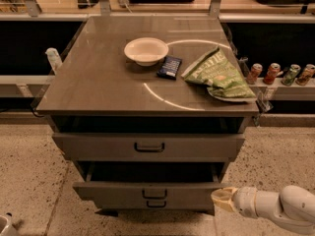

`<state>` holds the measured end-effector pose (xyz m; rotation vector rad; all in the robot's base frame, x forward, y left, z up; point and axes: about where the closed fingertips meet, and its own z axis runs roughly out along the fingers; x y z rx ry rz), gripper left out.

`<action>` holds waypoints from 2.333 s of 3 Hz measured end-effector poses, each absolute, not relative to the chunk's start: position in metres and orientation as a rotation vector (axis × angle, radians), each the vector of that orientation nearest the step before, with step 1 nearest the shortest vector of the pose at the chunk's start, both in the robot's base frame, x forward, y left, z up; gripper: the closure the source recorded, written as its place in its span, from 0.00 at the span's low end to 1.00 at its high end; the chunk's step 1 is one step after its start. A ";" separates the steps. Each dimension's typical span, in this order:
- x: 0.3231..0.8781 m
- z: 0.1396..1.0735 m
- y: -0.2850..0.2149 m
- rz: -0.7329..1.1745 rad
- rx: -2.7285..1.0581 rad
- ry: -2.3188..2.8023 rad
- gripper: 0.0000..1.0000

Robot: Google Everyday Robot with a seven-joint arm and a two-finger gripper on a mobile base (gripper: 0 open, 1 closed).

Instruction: Close middle drawer

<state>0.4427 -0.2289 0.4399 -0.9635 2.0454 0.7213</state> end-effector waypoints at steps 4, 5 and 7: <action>0.511 0.438 -0.240 0.457 -0.964 1.988 1.00; 0.513 0.437 -0.238 0.461 -0.967 1.983 1.00; 0.453 0.451 -0.272 0.641 -0.735 2.072 1.00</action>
Offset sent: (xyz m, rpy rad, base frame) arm 0.0553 -0.0305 -0.0117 -0.1425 -0.1375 -0.1539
